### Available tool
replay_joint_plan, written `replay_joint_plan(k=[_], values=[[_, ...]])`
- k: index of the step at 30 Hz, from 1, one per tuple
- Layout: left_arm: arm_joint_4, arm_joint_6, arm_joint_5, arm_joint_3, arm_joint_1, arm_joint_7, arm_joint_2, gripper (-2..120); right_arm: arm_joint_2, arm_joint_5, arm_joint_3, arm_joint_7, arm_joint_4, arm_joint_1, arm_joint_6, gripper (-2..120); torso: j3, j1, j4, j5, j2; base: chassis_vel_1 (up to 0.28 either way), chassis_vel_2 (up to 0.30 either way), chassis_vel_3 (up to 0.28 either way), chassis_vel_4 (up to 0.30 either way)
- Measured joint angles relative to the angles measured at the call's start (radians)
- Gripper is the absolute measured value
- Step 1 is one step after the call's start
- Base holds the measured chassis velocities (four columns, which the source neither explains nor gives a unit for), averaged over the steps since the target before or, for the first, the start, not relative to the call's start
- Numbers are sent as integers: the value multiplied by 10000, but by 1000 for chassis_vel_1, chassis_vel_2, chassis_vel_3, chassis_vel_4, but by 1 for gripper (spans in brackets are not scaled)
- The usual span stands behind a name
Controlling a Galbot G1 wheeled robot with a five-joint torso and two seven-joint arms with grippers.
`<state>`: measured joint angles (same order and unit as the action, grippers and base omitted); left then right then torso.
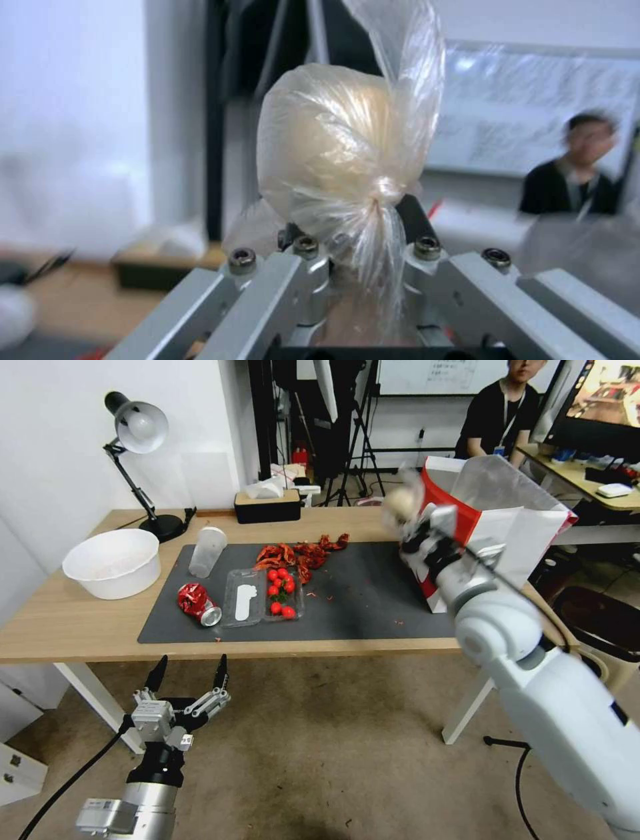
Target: Pick up the trash from the table and place it into the takeout bag.
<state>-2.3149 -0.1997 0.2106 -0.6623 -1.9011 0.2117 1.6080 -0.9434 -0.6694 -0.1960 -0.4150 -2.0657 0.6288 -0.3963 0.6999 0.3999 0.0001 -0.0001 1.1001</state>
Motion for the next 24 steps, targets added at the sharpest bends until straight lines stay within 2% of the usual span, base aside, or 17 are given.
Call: replay_joint_plan(k=[4,10,15,24], values=[[41,-35,-9,-2,-16,87,0,100,128,-62,-71,-273,425,-582,72,7,1,0,0,1,0,0,0,0,0],[160,-151,-8,27,-61,190,0,100,279,-67,-150,-56,2329,-1566,296,7,2,1,0,1,-1,0,0,0,0],[156,-161,-13,45,-65,232,0,100,234,52,-123,-17,3170,-1761,158,8,2,1,-1,4,-1,0,0,0,0],[84,-154,2,8,-148,383,0,100,220,-385,-158,-233,3677,-2043,-693,41,2,1,-1,1,-1,0,0,0,0]])
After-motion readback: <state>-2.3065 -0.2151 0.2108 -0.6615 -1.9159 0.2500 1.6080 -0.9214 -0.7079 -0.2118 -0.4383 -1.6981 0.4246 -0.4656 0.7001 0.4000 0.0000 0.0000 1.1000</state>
